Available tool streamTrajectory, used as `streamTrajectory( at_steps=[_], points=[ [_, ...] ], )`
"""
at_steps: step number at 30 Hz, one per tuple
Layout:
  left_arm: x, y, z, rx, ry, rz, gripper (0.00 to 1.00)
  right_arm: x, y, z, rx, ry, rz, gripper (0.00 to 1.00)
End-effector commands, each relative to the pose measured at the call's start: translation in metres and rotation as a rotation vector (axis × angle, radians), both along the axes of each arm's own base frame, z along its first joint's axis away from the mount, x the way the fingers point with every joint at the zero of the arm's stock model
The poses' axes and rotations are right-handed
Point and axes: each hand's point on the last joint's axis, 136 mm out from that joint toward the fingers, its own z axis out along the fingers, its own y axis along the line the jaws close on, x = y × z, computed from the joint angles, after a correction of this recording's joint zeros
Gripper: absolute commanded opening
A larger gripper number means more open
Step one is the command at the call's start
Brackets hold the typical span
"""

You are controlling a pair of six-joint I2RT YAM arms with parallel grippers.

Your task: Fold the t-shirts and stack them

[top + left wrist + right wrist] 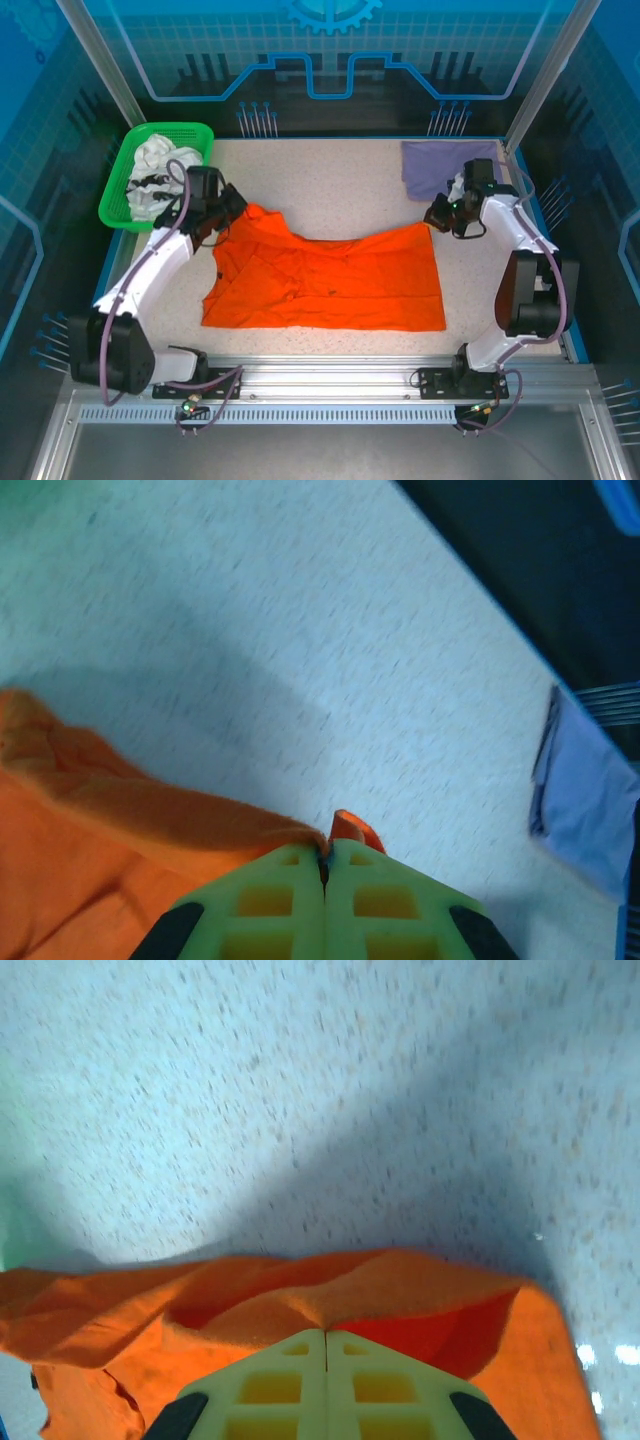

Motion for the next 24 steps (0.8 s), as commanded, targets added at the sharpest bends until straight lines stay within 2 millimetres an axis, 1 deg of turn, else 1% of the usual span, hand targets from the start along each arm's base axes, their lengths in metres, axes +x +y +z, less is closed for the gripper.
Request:
streamTrajectory(
  at_steps=[1, 3, 7, 8, 10, 12, 15, 18, 21, 23, 24],
  points=[
    [0.042, 0.001, 0.028, 0.002, -0.101, -0.049, 0.00, 0.021, -0.007, 0.005, 0.032, -0.010, -0.020, 0.00],
    [0.063, -0.002, 0.026, -0.025, -0.097, -0.090, 0.00, 0.034, -0.011, 0.002, 0.036, -0.019, -0.022, 0.00],
    [0.097, -0.006, 0.007, -0.053, -0.068, -0.154, 0.00, 0.055, -0.014, -0.003, 0.058, -0.045, -0.020, 0.00],
    [0.103, -0.009, 0.004, -0.065, -0.063, -0.179, 0.00, 0.059, -0.014, -0.005, 0.063, -0.052, -0.017, 0.00],
    [0.112, -0.015, -0.009, -0.086, -0.034, -0.228, 0.00, 0.063, -0.013, -0.007, 0.074, -0.059, -0.007, 0.00],
    [0.114, -0.020, -0.018, -0.097, -0.012, -0.257, 0.00, 0.064, -0.012, -0.009, 0.078, -0.064, 0.001, 0.00],
    [0.109, -0.021, -0.024, -0.100, 0.001, -0.270, 0.00, 0.057, -0.011, -0.013, 0.068, -0.064, 0.014, 0.00],
    [0.094, -0.019, -0.021, -0.087, 0.002, -0.263, 0.00, 0.045, -0.012, -0.012, 0.063, -0.068, 0.017, 0.00],
    [0.071, -0.015, -0.012, -0.087, 0.001, -0.234, 0.00, 0.028, -0.014, -0.008, 0.082, -0.076, -0.004, 0.00],
    [0.051, -0.010, -0.008, -0.089, 0.012, -0.195, 0.00, 0.014, -0.016, -0.009, 0.088, -0.070, -0.021, 0.00],
    [0.037, -0.005, -0.012, -0.085, 0.033, -0.161, 0.00, 0.006, -0.017, -0.011, 0.094, -0.066, -0.027, 0.00]
  ],
)
